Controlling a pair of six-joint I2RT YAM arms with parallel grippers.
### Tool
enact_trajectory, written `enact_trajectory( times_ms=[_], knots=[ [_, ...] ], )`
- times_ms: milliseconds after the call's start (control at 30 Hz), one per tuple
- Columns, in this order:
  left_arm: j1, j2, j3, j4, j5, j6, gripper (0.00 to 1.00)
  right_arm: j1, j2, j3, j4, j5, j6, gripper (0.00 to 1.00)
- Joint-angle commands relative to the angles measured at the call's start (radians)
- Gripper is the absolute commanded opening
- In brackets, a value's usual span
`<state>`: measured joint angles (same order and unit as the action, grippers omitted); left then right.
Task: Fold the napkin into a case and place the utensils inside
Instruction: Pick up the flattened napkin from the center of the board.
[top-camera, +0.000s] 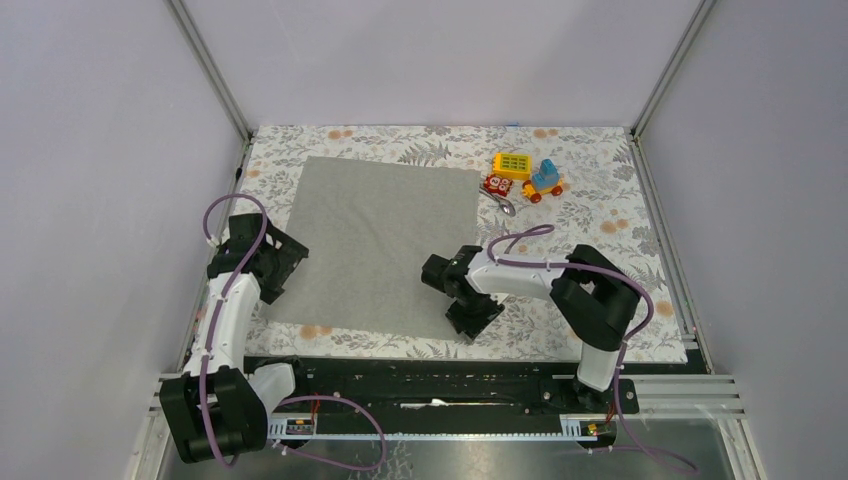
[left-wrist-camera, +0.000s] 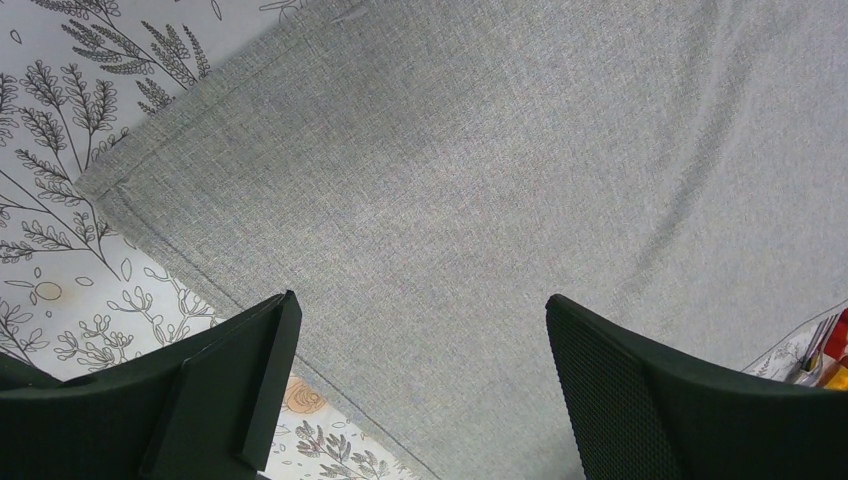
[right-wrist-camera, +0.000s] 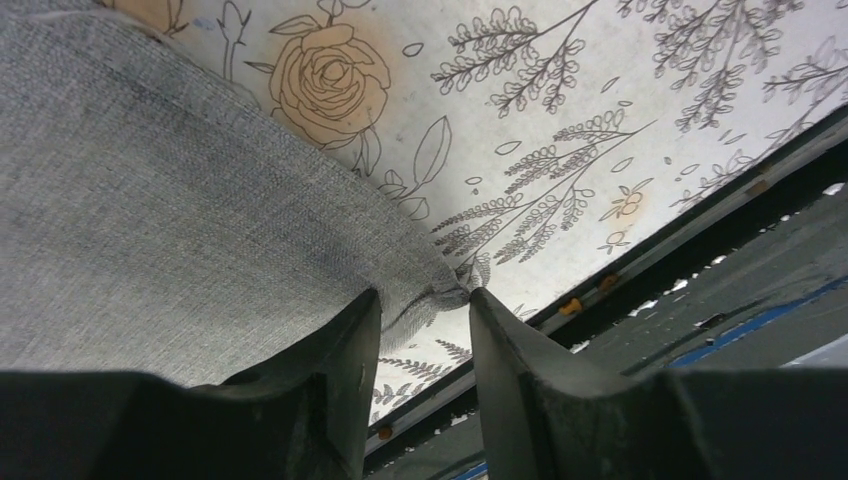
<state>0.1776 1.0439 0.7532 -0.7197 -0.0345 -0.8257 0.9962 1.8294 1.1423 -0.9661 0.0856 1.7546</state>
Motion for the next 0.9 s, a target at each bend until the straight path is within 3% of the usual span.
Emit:
enact_trajectory(
  times_ms=[0,467,533,667,867],
  knots=[
    [-0.005,-0.003,0.038,0.018,-0.018,0.019,0.99,0.013,0.023,-0.075,0.021,0.030,0.069,0.42],
    [-0.005,-0.017,0.018,0.007,-0.022,0.025,0.99,0.048,-0.045,-0.168,0.162,0.139,0.100,0.07],
    [-0.005,-0.024,0.017,0.006,-0.019,0.025,0.99,0.048,-0.064,-0.159,0.163,0.153,0.077,0.15],
    [-0.006,-0.037,0.018,0.007,-0.027,0.025,0.99,0.065,-0.077,-0.095,0.039,0.175,0.055,0.53],
    [-0.005,-0.039,0.018,0.017,-0.029,0.022,0.99,0.085,-0.133,-0.130,0.025,0.164,0.075,0.57]
  ],
)
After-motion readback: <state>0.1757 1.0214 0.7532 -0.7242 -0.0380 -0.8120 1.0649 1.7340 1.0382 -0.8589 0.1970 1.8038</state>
